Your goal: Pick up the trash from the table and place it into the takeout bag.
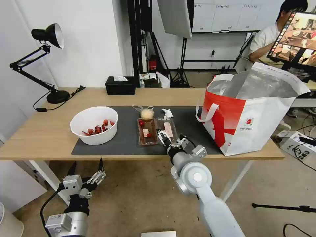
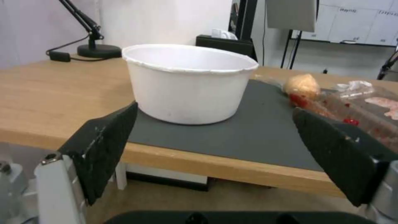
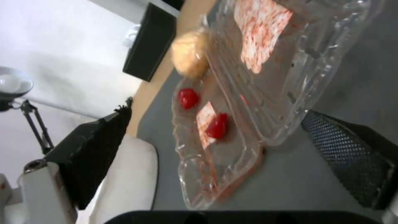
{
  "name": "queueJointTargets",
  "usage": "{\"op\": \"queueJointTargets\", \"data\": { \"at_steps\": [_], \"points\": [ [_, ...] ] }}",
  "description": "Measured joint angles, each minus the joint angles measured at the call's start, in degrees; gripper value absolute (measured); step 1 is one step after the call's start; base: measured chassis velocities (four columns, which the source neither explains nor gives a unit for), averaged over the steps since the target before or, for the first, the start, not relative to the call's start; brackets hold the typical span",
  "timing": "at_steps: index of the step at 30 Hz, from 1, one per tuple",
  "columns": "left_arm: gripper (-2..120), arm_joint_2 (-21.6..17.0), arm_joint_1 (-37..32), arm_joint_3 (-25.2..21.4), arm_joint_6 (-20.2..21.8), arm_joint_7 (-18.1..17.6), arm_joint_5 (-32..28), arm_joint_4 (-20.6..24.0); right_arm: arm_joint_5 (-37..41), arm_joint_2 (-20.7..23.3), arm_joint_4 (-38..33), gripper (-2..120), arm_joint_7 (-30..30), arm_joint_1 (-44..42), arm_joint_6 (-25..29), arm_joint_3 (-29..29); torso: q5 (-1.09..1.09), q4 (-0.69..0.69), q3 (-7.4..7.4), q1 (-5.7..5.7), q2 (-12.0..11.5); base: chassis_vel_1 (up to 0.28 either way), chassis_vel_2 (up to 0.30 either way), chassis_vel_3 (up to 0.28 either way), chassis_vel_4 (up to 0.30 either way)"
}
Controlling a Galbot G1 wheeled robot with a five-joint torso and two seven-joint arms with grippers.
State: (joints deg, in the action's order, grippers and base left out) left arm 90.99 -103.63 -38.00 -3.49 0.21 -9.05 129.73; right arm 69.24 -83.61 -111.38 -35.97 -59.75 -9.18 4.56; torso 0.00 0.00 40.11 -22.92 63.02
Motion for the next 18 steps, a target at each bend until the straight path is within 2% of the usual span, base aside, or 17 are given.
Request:
{"op": "queueJointTargets", "data": {
  "at_steps": [2, 10, 18],
  "points": [
    [100, -0.1, 0.1, 0.0, -0.2, 0.0, -0.2, -0.2, -4.6, 0.1, 0.5, 100, 2.2, -0.4, 0.2, -0.6, 0.00, 0.00, 0.00, 0.00, 0.0, 0.000, 0.000, 0.000, 0.000],
    [100, -0.2, 0.4, -0.2, -0.5, 0.0, -0.8, -0.6, -13.7, 0.2, 1.5, 100, 5.9, -0.7, 1.0, -2.3, 0.00, 0.00, 0.00, 0.00, 0.0, 0.000, 0.000, 0.000, 0.000],
    [100, -0.2, 0.6, -0.2, -0.6, 0.0, -1.0, -0.8, -18.3, 0.5, 1.6, 100, 7.1, -0.1, 1.4, -2.8, 0.00, 0.00, 0.00, 0.00, 0.0, 0.000, 0.000, 0.000, 0.000]
  ]
}}
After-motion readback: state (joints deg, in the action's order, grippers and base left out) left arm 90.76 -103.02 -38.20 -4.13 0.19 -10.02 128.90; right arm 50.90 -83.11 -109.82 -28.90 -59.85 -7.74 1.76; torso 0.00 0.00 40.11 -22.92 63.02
